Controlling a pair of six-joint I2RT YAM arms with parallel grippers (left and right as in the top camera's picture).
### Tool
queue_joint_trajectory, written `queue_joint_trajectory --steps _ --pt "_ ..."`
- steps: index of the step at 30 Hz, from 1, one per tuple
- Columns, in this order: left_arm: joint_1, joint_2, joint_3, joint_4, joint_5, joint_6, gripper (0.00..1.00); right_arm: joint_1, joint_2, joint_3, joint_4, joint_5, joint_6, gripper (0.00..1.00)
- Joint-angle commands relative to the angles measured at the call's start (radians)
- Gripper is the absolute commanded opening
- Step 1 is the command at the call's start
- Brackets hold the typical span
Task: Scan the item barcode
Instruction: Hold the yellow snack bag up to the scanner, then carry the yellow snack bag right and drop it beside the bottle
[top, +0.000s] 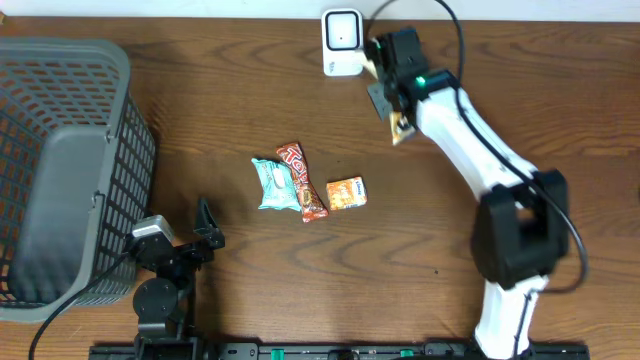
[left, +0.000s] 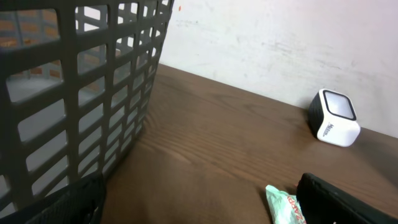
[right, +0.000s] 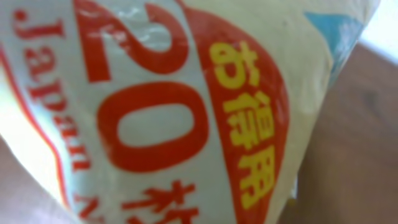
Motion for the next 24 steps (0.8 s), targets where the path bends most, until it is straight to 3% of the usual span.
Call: queue_joint_trajectory --steps 1,13,16,24 --pt "0.003 0.0 -0.019 -0.037 -0.01 -0.005 0.98 0.02 0.107 0.189 -0.014 0.105 -0.065 0.01" --pt "0.003 0.0 -0.019 -0.037 -0.01 -0.005 0.98 0.062 0.511 0.623 0.035 0.474 -0.298 0.01" --pt "0.003 0.0 -0.019 -0.037 -0.01 -0.005 0.98 0.071 0.546 0.641 0.075 0.561 -0.375 0.01" --pt "0.003 0.0 -0.019 -0.037 -0.01 -0.005 0.98 0.079 0.549 0.641 0.092 0.547 -0.366 0.01"
